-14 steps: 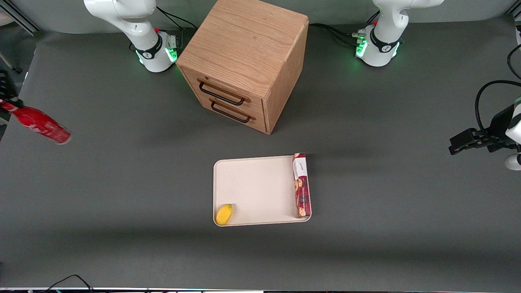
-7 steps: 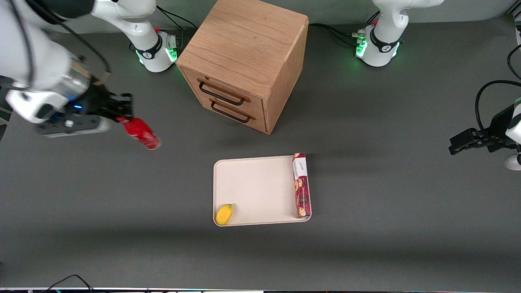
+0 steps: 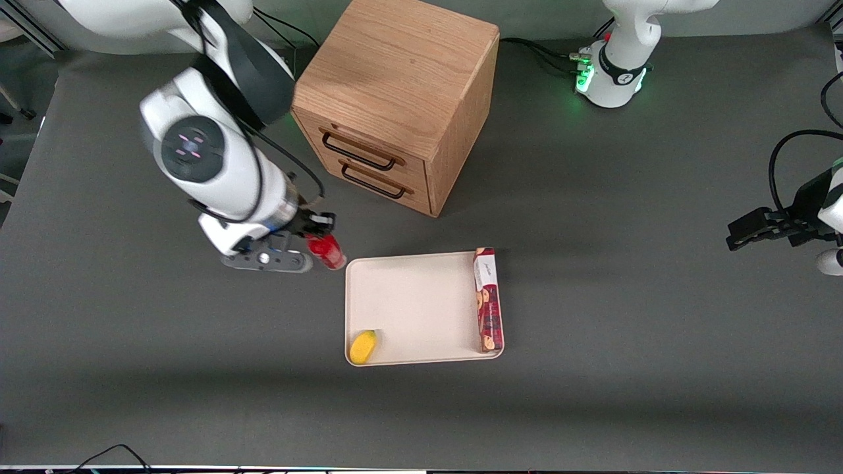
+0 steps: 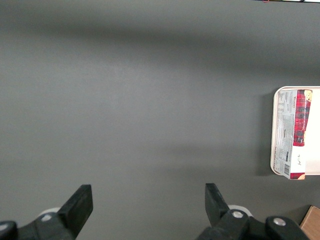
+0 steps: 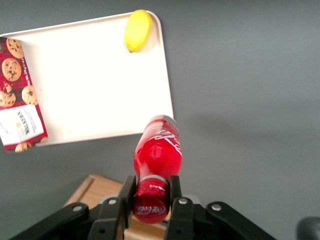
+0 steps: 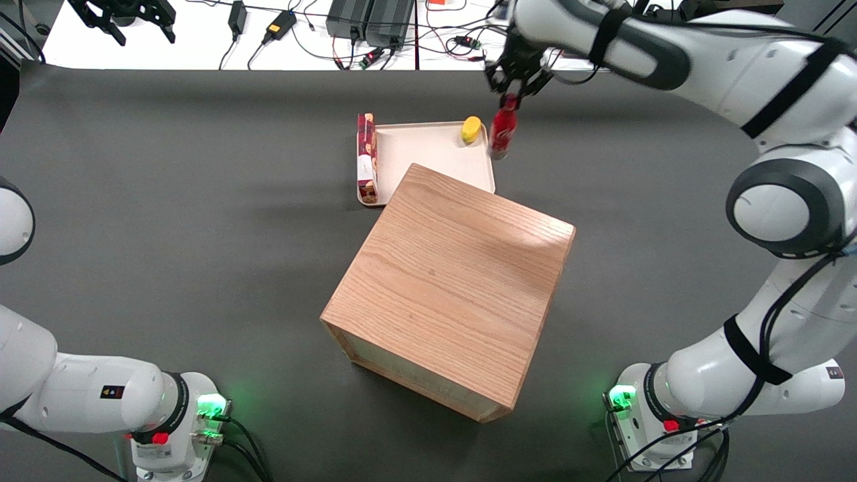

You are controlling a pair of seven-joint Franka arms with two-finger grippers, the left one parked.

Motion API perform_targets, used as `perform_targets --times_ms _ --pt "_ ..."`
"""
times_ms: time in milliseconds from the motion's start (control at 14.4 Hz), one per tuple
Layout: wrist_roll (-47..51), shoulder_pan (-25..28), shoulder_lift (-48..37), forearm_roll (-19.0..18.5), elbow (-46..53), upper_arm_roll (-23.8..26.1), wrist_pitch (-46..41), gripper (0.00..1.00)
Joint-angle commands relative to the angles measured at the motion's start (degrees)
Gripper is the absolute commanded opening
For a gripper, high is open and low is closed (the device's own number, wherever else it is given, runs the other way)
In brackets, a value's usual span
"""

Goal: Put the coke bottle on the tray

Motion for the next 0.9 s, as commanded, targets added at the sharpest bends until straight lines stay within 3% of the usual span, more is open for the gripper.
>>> perform_targets --times_ms 0,277,554,624,693,762,832 --pt "2.7 -0.4 2.3 -2.2 -3.0 1.1 5.8 0.05" --pt "10.0 1.0 7.4 -9.9 -4.9 1.3 10.7 0.05" --pt "11.7 1.1 9.7 -10.7 -4.9 1.7 13.5 0.06" --pt "12.0 1.4 9.8 -10.8 -4.9 1.7 13.9 0.13" --pt "11.9 1.6 10.1 -10.8 -4.9 1.7 13.9 0.40" --pt "12.0 1.5 10.4 -10.8 -4.8 1.7 13.9 0.77" --pt "11.9 1.5 10.2 -10.8 -4.6 1.7 13.9 1.00"
